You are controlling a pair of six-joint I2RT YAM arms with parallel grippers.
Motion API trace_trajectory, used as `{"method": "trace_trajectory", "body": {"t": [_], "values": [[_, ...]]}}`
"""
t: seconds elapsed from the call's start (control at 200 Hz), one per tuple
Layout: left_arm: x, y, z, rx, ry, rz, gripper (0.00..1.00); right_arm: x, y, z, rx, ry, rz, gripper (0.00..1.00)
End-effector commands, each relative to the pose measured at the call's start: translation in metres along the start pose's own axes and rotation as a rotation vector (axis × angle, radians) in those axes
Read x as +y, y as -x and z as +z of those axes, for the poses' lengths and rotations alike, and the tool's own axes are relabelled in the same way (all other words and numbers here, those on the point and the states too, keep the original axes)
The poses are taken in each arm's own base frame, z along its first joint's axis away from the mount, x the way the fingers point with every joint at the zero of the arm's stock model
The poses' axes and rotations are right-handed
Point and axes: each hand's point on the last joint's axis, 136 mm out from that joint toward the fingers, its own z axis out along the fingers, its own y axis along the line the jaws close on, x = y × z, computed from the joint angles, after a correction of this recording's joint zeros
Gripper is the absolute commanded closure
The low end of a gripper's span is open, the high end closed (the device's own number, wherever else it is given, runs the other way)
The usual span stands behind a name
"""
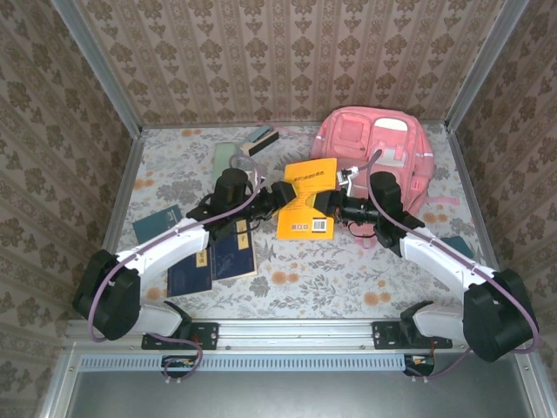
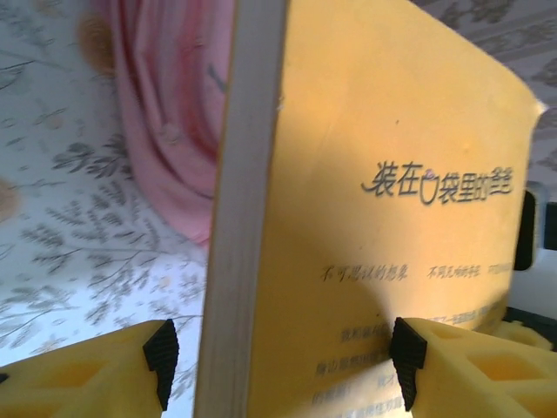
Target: Pack books, pencil case, and school supplies into a backpack
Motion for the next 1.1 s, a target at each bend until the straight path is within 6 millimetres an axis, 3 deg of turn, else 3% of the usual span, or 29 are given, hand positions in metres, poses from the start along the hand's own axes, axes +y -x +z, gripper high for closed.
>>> {"method": "trace_trajectory", "body": {"t": [0.0, 0.125, 0.235, 0.36, 0.39, 0.45, 0.57, 0.72, 0.895, 1.095], "values": [[-0.018, -0.004, -0.001, 0.028, -0.109, -0.019, 0.30, 0.056, 0.011, -0.006, 0.001, 0.167, -0.133, 1.00], [-0.030, -0.004, -0.004, 0.046, -0.166, -0.025, 0.38, 0.054, 0.015, -0.002, 0.001, 0.166, -0.128, 1.00], [-0.036, -0.006, -0.010, 0.053, -0.190, -0.019, 0.54, 0.045, 0.020, 0.000, -0.001, 0.151, -0.123, 1.00], [-0.037, -0.001, -0.021, 0.023, -0.172, -0.020, 0.92, 0.033, 0.021, 0.006, 0.017, 0.109, -0.136, 1.00], [-0.035, 0.001, -0.023, 0.014, -0.155, -0.019, 1.00, 0.029, 0.020, 0.007, 0.024, 0.086, -0.141, 0.88], [-0.036, 0.004, -0.028, 0.002, -0.130, -0.004, 1.00, 0.017, 0.020, 0.007, 0.029, 0.027, -0.148, 0.51], [-0.036, 0.011, -0.034, -0.013, -0.090, 0.016, 1.00, -0.008, 0.020, 0.001, 0.002, -0.109, -0.170, 0.36], [-0.022, 0.026, -0.048, -0.055, -0.020, 0.011, 1.00, -0.062, 0.036, -0.021, -0.112, -0.428, -0.217, 0.35], [-0.016, 0.046, -0.075, -0.099, 0.052, 0.045, 1.00, -0.097, 0.049, -0.043, -0.164, -0.654, -0.306, 0.38], [-0.006, 0.054, -0.095, -0.093, 0.060, 0.056, 1.00, -0.132, 0.085, -0.086, -0.188, -1.073, -0.490, 0.52]]}}
